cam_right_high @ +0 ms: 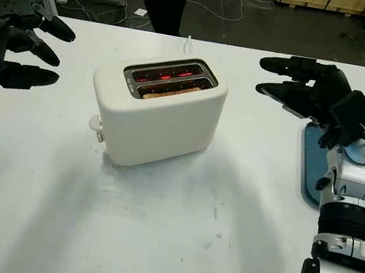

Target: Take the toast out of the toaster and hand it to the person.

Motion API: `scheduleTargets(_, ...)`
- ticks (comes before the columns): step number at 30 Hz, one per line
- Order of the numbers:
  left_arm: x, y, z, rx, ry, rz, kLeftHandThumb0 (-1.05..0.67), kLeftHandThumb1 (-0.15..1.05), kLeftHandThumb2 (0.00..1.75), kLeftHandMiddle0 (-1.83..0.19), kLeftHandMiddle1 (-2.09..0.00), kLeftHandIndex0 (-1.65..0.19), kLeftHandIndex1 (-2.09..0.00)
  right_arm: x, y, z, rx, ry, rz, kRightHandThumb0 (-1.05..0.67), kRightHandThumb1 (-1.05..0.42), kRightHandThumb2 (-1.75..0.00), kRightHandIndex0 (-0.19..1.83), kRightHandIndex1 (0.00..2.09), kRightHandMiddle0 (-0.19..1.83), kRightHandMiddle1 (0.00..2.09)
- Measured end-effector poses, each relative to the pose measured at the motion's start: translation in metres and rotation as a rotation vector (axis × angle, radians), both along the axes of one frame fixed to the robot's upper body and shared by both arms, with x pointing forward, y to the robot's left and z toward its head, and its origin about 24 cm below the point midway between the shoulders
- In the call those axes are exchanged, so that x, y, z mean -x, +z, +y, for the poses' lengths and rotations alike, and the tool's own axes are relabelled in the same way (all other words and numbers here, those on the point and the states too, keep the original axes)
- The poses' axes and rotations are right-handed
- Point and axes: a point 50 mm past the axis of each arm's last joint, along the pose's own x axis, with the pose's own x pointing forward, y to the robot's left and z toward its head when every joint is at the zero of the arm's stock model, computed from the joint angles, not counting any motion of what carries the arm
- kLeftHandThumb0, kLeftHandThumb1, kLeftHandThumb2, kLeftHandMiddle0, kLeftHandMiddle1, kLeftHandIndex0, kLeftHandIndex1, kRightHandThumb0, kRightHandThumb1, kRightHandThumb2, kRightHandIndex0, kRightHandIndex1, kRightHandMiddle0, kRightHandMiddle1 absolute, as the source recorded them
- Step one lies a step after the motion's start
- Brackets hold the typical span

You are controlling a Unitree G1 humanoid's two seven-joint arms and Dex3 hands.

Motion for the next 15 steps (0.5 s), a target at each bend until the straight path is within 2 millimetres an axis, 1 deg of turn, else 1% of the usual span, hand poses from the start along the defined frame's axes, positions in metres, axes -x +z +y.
scheduleTargets(5, 0.0, 0.0003, 0.0001, -0.006, 0.002, -0.003, 0.56, 0.92, 0.15, -0.5, -1.38, -0.44, -1.12, 0.0, 0.0, 0.0, 0.0, 0.0, 0.0, -0.42, -0.84, 0.0, 1.05, 0.0, 0.93, 0.0)
scheduleTargets(15, 0.0, 0.0011, -0.0005, -0.01, -0.006, -0.015, 0.53, 0.92, 0.14, -0.5, -1.39, -0.46, -1.13, 0.0, 0.0, 0.0, 0.0, 0.0, 0.0, -0.41, -0.84, 0.0, 1.04, 0.0, 0.92, 0.0)
